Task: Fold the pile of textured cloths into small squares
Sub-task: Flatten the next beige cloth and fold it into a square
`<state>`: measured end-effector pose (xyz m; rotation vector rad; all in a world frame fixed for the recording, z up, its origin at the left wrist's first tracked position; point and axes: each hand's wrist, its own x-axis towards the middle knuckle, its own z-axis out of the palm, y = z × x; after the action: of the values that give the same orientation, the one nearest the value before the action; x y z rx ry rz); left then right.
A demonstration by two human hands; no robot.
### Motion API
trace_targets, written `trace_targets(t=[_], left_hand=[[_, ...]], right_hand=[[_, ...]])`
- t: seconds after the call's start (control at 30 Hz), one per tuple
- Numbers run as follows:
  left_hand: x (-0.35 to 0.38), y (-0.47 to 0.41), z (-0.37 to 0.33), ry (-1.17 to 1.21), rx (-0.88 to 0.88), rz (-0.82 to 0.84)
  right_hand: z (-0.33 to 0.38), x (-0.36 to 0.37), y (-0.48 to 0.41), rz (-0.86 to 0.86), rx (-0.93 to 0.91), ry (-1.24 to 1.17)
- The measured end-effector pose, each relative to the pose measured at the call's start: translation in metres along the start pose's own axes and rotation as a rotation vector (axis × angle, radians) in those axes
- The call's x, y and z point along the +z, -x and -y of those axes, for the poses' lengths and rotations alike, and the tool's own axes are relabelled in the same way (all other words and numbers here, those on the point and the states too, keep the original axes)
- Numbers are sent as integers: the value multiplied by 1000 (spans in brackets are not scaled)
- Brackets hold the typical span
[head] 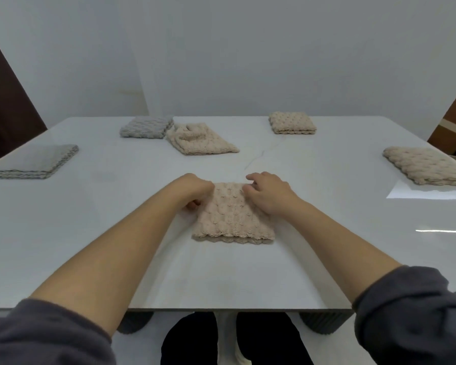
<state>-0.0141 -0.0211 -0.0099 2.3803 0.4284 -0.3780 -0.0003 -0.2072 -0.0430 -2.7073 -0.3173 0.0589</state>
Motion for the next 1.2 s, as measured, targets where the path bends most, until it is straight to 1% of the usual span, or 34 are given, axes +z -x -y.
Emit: trace_targets(t=[0.1,0.17,0.2,0.23,0.3,0.37,0.4,0.43,0.47,0.53,0.57,0.6,0.63,0.67,0.73,0.77,0.8,0.83,0.9,1.03,1.2], left_hand=[[0,-1,-7,18,-42,19],[3,-6,-4,67,28,-13],[4,-8,-1,134,94,-30],[6,-11,4,226,172,-46],[11,-12,11,472,292,-66],[16,-10,14,744,349,-67],[18,-9,15,840,368,-75],[20,-9,15,902,374,-87],[21,-10,14,956,368,-94],[21,-11,12,1039,313,-83],[22,-11,10,1060,268,-74],[23,-11,8,1041,224,-91],[26,-13,7,942,208,-155],[30,-15,6,786,225,-259],[37,-14,9,443,298,-504],[40,-13,12,329,324,-594],[41,-13,15,256,341,-651],[42,-13,19,207,341,-677],[41,-14,26,132,313,-668],[21,-14,48,-15,276,-634],[-26,-9,112,-240,252,-594]], right_hand=[[-2,-2,-6,8,-11,-8],[-5,-1,-7,-20,-37,-27],[-7,-1,-7,-40,-49,-86],[-9,0,-7,-51,-51,-198],[-12,2,-6,-74,-24,-504],[-14,1,-7,-138,79,-747],[-15,-1,-8,-147,143,-850],[-16,-4,-10,-109,202,-963],[-17,-7,-10,-37,257,-1072],[-15,-11,-7,91,347,-1298],[-13,-9,-7,98,377,-1367],[-9,-6,-6,55,394,-1375],[-4,-1,-5,-38,388,-1298],[1,4,-5,-165,348,-1137],[9,12,-3,-405,219,-713],[12,15,0,-464,171,-562],[14,15,2,-494,142,-469],[15,16,2,-499,133,-409],[16,20,3,-484,144,-361],[35,31,9,-415,123,-455],[85,51,15,-198,45,-542]])
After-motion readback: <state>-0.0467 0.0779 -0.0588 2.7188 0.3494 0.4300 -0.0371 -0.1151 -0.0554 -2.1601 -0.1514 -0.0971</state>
